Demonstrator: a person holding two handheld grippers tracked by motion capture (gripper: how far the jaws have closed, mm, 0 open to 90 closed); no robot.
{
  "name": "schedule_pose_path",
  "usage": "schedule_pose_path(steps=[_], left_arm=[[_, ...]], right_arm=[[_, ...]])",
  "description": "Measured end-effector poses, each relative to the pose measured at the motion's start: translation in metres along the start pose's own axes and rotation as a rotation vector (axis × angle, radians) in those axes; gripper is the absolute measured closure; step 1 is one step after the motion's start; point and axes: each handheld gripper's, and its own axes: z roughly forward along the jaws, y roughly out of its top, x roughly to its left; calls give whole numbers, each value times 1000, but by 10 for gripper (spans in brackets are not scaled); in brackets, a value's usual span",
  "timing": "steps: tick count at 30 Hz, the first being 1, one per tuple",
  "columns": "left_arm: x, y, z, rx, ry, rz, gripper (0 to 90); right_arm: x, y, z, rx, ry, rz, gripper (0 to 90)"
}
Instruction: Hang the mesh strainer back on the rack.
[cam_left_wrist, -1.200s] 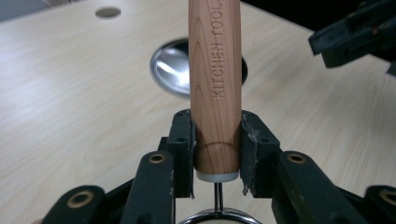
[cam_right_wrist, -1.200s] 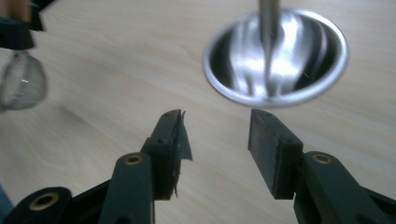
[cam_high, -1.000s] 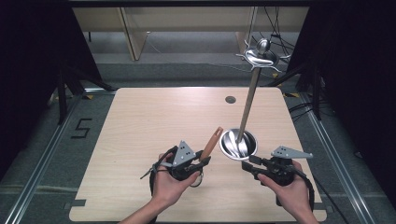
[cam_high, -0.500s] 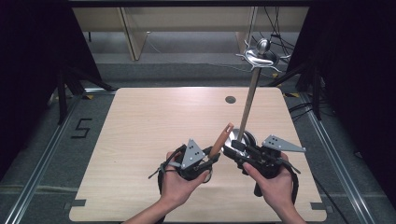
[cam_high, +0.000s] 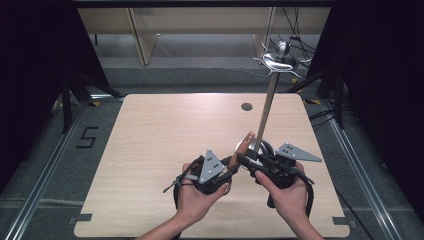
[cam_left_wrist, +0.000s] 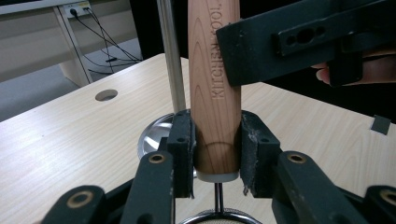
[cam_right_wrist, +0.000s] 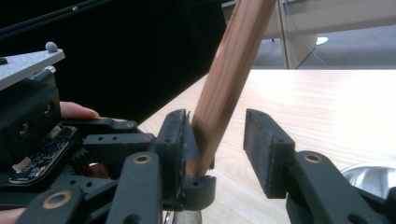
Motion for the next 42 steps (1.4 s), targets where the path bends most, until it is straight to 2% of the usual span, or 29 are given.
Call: schedule_pose_path(steps=[2, 4, 5, 6, 7, 8, 10, 11, 12, 13, 16, 17, 18, 19, 21, 22, 24, 25, 26, 27, 31, 33, 34, 35, 36, 38, 40, 41, 42], left_arm=[[-1, 0, 1, 2, 2, 5, 680], [-2, 1, 1, 1, 2, 7, 679], [-3, 1, 2, 1, -2, 6, 679], [-3, 1, 2, -2, -1, 6, 679], [-3, 1, 2, 4, 2, 5, 678], [-4, 0, 2, 5, 3, 9, 678], [-4, 1, 3, 9, -3, 17, 676], [-4, 1, 3, 7, -7, 19, 674], [-4, 2, 2, 8, -8, 25, 674], [-4, 2, 2, 12, -10, 30, 668], [-2, 3, 1, 33, -37, 36, 633], [-2, 3, 1, 43, -49, 32, 603], [0, 3, 0, 44, -48, 30, 578], [1, 3, -2, 47, -54, 23, 540], [6, 1, -6, 62, -80, 11, 529], [8, 0, -9, 71, -86, 8, 511], [13, -3, -14, 79, -95, 6, 502], [17, -5, -17, 88, -97, 12, 494], [20, -7, -21, 100, -95, 14, 494], [24, -9, -24, 106, -93, 26, 485], [43, -21, -39, 134, -43, 27, 473], [54, -30, -48, 143, -10, 3, 467], [60, -34, -53, 157, 4, -2, 466], [66, -39, -58, 160, 16, -17, 464], [71, -45, -63, 161, 34, -33, 464], [80, -55, -75, 180, 76, -39, 464], [87, -64, -87, 190, 113, -33, 464], [88, -68, -92, 190, 122, -54, 464], [90, -71, -96, 191, 125, -65, 464]], right_arm=[[2, 0, 0, 10, 1, 9, 643], [3, 1, 1, 7, 1, -23, 668], [5, 1, 2, 8, 3, -8, 676], [3, 1, 2, 3, 6, -32, 683], [4, 2, 2, 8, 12, -19, 689], [4, 2, 2, 10, 13, -28, 701], [4, 3, 2, 8, 41, -48, 730], [7, 3, 1, 20, 45, -72, 732], [7, 3, 1, 20, 45, -72, 732], [5, 4, 2, 14, 60, -124, 732], [4, 5, 1, 19, 88, -121, 733], [2, 6, 0, 21, 78, -154, 734], [2, 6, -1, 27, 88, -141, 734], [0, 7, -3, 27, 90, -154, 734], [-4, 10, -7, 20, 98, -179, 734], [-8, 14, -13, 30, 96, -208, 734], [-9, 15, -17, 34, 99, -204, 734], [-15, 19, -23, 40, 108, -238, 733], [-15, 19, -23, 40, 108, -238, 733], [-22, 21, -29, 37, 91, -277, 734], [-27, 21, -38, 62, 93, -258, 733], [-33, 22, -43, 75, 110, -278, 733], [-34, 21, -46, 80, 108, -261, 733], [-35, 21, -48, 87, 131, -241, 733], [-39, 22, -50, 87, 139, -254, 733], [-40, 23, -55, 100, 134, -241, 733], [-41, 26, -58, 116, 142, -253, 733], [-44, 28, -58, 92, 140, -297, 733], [-44, 30, -59, 113, 141, -301, 733]])
